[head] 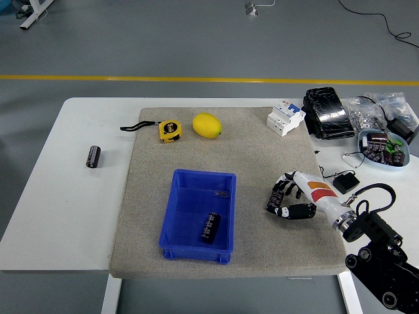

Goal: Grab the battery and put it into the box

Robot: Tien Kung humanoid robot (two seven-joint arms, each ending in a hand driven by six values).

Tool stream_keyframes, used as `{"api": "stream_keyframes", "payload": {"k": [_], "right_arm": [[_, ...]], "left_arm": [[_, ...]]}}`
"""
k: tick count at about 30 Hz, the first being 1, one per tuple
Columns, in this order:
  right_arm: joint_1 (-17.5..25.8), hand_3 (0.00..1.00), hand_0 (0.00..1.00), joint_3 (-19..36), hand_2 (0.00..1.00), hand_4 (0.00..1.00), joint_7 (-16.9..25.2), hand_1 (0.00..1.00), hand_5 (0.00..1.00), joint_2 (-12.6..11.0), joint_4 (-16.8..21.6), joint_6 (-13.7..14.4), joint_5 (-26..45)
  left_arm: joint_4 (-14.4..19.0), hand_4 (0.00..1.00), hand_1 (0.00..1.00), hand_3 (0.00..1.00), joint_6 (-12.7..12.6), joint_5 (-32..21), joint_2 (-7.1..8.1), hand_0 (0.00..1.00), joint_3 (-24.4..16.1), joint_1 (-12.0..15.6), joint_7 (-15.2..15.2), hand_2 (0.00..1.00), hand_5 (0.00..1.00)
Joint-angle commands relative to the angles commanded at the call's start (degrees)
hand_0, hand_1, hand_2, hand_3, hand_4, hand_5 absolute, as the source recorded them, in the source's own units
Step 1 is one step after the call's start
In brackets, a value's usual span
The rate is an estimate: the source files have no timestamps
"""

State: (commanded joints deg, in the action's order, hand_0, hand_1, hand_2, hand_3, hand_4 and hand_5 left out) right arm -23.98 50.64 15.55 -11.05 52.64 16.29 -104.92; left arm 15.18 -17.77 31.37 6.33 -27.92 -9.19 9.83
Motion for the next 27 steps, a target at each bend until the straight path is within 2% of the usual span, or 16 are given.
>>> {"api": "stream_keyframes", "payload": {"k": [8,12,20,27], "right_arm": [[0.0,0.510,0.280,0.3,0.495,0.905,0.0,0.418,0.219,-0.1,0.0,0.0,-0.2],[-0.1,0.509,0.281,0.8,0.494,0.893,-0.1,0.420,0.213,-0.3,1.2,-0.1,-0.5],[-1.1,0.507,0.283,1.9,0.493,0.875,-0.6,0.418,0.198,-0.8,7.4,-0.2,-1.3],[-2.1,0.509,0.286,-0.4,0.495,0.876,-1.4,0.420,0.198,-0.7,13.1,-0.7,-2.0]], "left_arm": [[0.0,0.672,0.677,0.629,0.0,0.2,0.06,0.735,-0.1,0.1,0.1,0.714,0.644],[0.0,0.672,0.677,0.629,0.0,0.2,0.02,0.735,-0.1,-0.1,0.0,0.714,0.644],[0.0,0.673,0.677,0.630,0.0,-0.1,0.05,0.736,0.1,-0.3,-0.1,0.714,0.645],[-0.1,0.672,0.676,0.630,0.0,-0.5,0.15,0.735,0.3,-0.2,-0.2,0.713,0.644]]}}
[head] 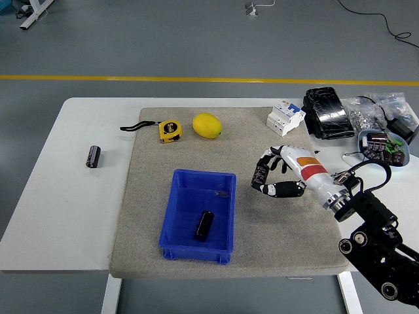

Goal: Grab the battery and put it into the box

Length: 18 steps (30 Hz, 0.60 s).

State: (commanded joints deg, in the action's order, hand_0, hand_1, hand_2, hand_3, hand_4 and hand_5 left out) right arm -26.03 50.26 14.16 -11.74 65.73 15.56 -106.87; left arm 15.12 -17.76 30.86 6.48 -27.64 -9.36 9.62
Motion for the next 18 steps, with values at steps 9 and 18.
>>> {"api": "stream_keyframes", "payload": {"k": [9,18], "right_arm": [[-2.7,0.521,0.333,-5.6,0.524,0.887,-1.6,0.449,0.210,1.3,2.4,-2.8,-0.7],[-3.6,0.806,0.497,-7.0,0.740,0.998,-1.3,0.590,0.275,1.8,2.4,-6.4,-3.1]], "left_arm": [[0.0,0.671,0.675,0.629,-0.1,0.0,0.08,0.735,0.0,0.1,0.0,0.711,0.643],[-0.1,0.672,0.674,0.630,-0.1,-0.4,0.23,0.735,0.1,0.1,-0.1,0.711,0.644]]}}
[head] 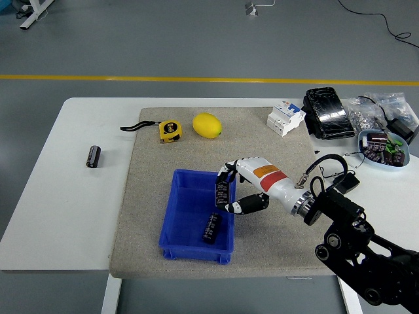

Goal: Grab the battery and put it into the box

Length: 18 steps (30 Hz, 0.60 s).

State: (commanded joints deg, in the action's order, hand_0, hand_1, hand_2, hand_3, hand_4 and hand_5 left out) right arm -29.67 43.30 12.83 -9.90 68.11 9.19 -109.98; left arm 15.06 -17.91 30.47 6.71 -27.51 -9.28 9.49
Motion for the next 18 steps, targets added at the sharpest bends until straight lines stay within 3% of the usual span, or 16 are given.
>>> {"api": "stream_keyframes", "payload": {"k": [1,18], "right_arm": [[0.0,0.845,0.577,0.1,0.787,0.998,0.4,0.633,0.277,-0.1,-0.1,0.1,0.1],[1.4,0.838,0.580,2.3,0.785,0.998,1.0,0.634,0.271,-0.2,-0.7,1.2,0.7]], "left_arm": [[0.0,0.672,0.672,0.629,0.0,0.0,0.03,0.735,0.0,0.0,0.0,0.712,0.643],[0.0,0.672,0.672,0.629,0.0,0.8,0.08,0.734,-0.5,0.1,0.3,0.711,0.644]]}}
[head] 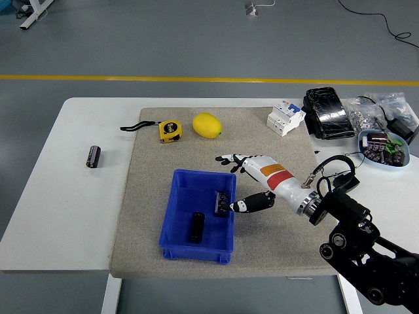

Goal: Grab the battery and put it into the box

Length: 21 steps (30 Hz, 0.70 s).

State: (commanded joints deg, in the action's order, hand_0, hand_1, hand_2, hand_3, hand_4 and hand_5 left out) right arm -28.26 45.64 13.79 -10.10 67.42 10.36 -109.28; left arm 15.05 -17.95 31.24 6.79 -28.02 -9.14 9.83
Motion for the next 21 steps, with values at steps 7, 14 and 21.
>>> {"api": "stream_keyframes", "payload": {"k": [7,14,21], "right_arm": [[1.3,0.809,0.563,3.8,0.766,0.998,-0.2,0.618,0.315,-0.2,-1.2,2.2,1.7],[2.5,0.795,0.561,9.3,0.753,0.998,-0.2,0.614,0.314,-1.3,-2.6,4.1,6.7],[5.7,0.792,0.573,14.8,0.748,0.998,0.8,0.614,0.346,-2.0,-3.2,3.5,21.3]], "left_arm": [[0.0,0.672,0.676,0.629,0.0,0.0,-0.04,0.735,0.0,0.2,0.0,0.713,0.643],[0.1,0.671,0.677,0.630,0.1,0.3,-0.04,0.735,-0.1,0.2,0.2,0.713,0.643],[0.1,0.672,0.677,0.630,0.2,0.5,-0.04,0.734,-0.1,0.1,0.2,0.713,0.643]]}}
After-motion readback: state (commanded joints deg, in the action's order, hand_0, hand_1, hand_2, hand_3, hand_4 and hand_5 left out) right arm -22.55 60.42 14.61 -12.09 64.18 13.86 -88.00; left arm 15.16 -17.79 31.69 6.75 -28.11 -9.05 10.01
